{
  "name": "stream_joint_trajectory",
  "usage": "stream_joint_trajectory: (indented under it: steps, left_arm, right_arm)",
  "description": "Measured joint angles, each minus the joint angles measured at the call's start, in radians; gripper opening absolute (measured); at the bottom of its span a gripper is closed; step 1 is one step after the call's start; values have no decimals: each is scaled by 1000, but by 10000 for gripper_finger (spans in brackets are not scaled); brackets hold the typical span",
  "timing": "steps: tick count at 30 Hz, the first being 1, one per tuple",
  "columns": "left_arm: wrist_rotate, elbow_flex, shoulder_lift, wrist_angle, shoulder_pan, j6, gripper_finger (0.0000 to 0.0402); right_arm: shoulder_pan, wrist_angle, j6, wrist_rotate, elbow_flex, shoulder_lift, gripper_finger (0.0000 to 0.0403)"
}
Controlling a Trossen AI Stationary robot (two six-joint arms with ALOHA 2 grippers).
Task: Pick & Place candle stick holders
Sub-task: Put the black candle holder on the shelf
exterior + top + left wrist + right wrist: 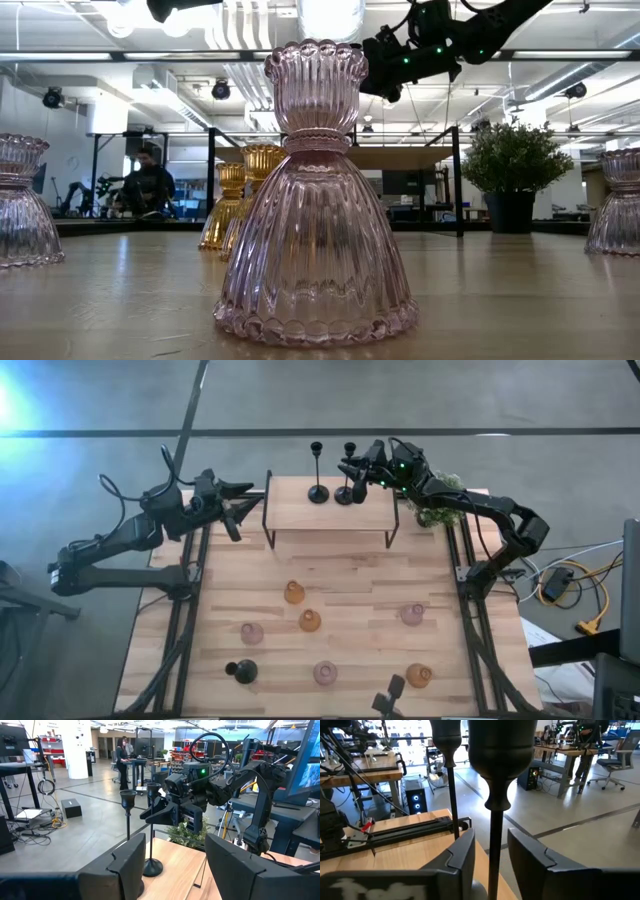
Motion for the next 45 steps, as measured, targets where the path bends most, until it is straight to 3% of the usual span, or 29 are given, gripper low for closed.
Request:
stream_joint_trajectory:
  steps: [12,31,34,38,45]
  left_arm:
    - [0,0,0,0,0,16,209]
    - [22,0,-1,-57,0,-14,209]
    - [151,12,-4,-160,0,-35,208]
    - [345,75,-8,-422,-12,-116,205]
    - [357,193,8,-810,-181,-360,182]
  right_arm:
    - [0,-44,-41,3,0,-23,183]
    - [-1,-538,-165,53,0,-318,167]
    - [0,-620,-153,53,0,-378,162]
    - [0,-711,-135,53,-3,-446,152]
    - [0,-740,-105,53,-47,-515,135]
